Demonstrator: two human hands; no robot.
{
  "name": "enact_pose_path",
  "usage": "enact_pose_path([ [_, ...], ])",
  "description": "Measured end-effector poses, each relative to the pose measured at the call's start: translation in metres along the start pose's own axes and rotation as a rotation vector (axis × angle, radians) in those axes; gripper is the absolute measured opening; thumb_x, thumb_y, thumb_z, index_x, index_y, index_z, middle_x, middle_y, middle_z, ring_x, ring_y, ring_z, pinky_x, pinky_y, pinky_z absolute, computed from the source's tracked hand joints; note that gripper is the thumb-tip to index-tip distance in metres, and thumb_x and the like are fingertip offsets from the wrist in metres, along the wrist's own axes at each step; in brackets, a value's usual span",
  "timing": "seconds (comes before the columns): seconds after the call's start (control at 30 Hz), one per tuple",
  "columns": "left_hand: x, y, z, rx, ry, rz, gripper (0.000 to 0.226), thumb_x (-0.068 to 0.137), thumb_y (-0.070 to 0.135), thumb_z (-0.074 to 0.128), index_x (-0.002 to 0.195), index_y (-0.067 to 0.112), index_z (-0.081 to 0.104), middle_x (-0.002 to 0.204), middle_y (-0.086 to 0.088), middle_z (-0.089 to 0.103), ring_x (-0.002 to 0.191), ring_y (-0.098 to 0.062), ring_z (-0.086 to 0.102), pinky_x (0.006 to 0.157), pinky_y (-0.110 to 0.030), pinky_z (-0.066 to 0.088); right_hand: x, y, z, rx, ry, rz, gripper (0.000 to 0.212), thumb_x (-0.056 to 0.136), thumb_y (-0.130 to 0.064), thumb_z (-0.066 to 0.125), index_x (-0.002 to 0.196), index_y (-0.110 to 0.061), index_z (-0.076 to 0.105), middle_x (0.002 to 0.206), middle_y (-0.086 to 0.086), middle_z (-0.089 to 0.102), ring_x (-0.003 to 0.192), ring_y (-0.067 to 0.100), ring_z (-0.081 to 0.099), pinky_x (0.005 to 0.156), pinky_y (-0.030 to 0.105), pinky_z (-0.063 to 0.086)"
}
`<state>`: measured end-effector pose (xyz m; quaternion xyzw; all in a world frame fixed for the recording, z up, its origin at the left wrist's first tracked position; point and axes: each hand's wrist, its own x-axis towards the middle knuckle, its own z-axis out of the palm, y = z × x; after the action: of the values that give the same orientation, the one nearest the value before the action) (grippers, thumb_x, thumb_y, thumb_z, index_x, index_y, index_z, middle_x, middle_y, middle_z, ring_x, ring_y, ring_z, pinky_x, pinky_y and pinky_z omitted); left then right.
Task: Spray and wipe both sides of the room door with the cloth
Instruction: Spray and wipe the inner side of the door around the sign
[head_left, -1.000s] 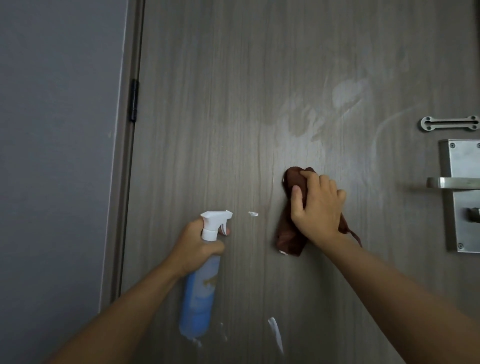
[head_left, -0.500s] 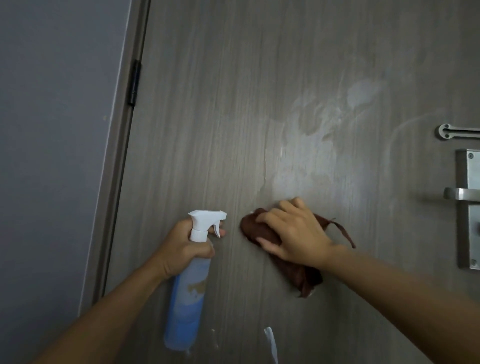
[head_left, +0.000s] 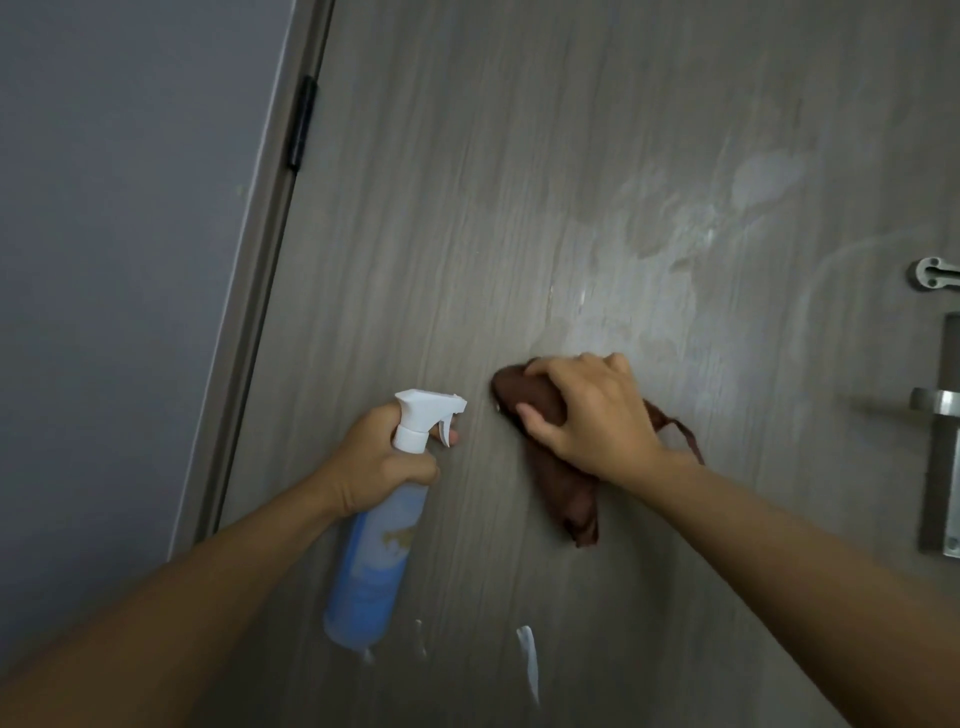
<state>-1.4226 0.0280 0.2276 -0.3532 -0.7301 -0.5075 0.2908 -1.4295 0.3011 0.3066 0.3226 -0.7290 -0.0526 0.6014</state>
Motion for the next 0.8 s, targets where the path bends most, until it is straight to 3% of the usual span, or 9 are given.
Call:
enact_pose_path([
  [0.07,-0.001,-0.001,0.000,0.015,0.002,0.007,0.058,0.062,0.004,0.070,0.119,0.014,0.073,0.107,0.002,0.073,0.101,-0.014,0.069,0.092,-0.035,0.053,0.011,0.002,-0.002,0.006,0.070,0.172,0.043,0.089,-0.053,0.061,0.117,-0.022,0.066,0.099,-0.004,0.072,0.088,0.023,0.063,0.080,0.038,0.034],
  [0.13,-0.003,-0.001,0.001,0.027,0.008,0.016,0.061,0.062,0.006,0.071,0.122,0.016,0.072,0.107,0.003,0.073,0.103,-0.015,0.069,0.094,-0.034,0.053,0.005,-0.007,0.003,0.046,0.087,0.195,0.041,0.088,-0.051,0.063,0.115,-0.021,0.066,0.097,-0.004,0.072,0.086,0.023,0.064,0.080,0.037,0.034],
  [0.27,-0.003,-0.001,0.002,0.025,0.029,0.044,0.062,0.059,0.015,0.071,0.122,0.015,0.072,0.109,0.001,0.074,0.109,-0.020,0.070,0.096,-0.035,0.054,-0.029,-0.018,0.010,0.081,-0.100,-0.243,0.037,0.088,-0.048,0.063,0.108,-0.017,0.068,0.085,-0.002,0.069,0.078,0.025,0.065,0.075,0.041,0.044],
  [0.33,-0.002,-0.002,0.003,0.019,0.020,0.040,0.062,0.061,0.007,0.070,0.123,0.014,0.071,0.109,-0.001,0.074,0.103,-0.014,0.071,0.090,-0.027,0.052,-0.019,-0.006,0.002,0.029,-0.100,-0.272,0.037,0.087,-0.049,0.061,0.106,-0.018,0.069,0.082,-0.001,0.069,0.077,0.026,0.065,0.074,0.042,0.047],
  [0.47,-0.002,-0.001,0.004,0.016,0.020,0.038,0.058,0.062,0.001,0.071,0.118,0.014,0.073,0.109,-0.002,0.074,0.099,-0.008,0.070,0.088,-0.020,0.051,0.016,0.017,-0.015,-0.034,0.105,0.163,0.038,0.091,-0.051,0.056,0.112,-0.022,0.068,0.089,0.000,0.073,0.082,0.029,0.067,0.079,0.042,0.040],
  [0.53,-0.003,-0.001,0.004,0.010,0.033,0.031,0.051,0.062,0.002,0.071,0.111,0.016,0.075,0.110,-0.003,0.074,0.101,-0.009,0.070,0.089,-0.020,0.051,0.012,0.011,-0.010,-0.021,0.130,0.232,0.037,0.091,-0.050,0.057,0.111,-0.020,0.067,0.088,0.001,0.072,0.082,0.029,0.066,0.079,0.042,0.040],
  [0.7,-0.003,0.004,0.004,0.016,0.032,0.027,0.052,0.061,0.002,0.071,0.109,0.021,0.075,0.108,-0.001,0.075,0.099,-0.008,0.070,0.089,-0.020,0.051,-0.051,-0.037,0.016,0.015,-0.170,-0.355,0.033,0.088,-0.047,0.060,0.101,-0.018,0.066,0.081,-0.002,0.066,0.078,0.024,0.061,0.073,0.039,0.041],
  [0.8,-0.004,0.004,0.005,0.017,0.034,0.009,0.055,0.061,0.003,0.071,0.113,0.018,0.074,0.108,-0.001,0.076,0.098,-0.007,0.070,0.088,-0.021,0.052,-0.035,-0.023,0.008,0.003,-0.162,-0.303,0.033,0.088,-0.048,0.058,0.101,-0.019,0.067,0.082,-0.001,0.068,0.079,0.026,0.062,0.074,0.040,0.043],
])
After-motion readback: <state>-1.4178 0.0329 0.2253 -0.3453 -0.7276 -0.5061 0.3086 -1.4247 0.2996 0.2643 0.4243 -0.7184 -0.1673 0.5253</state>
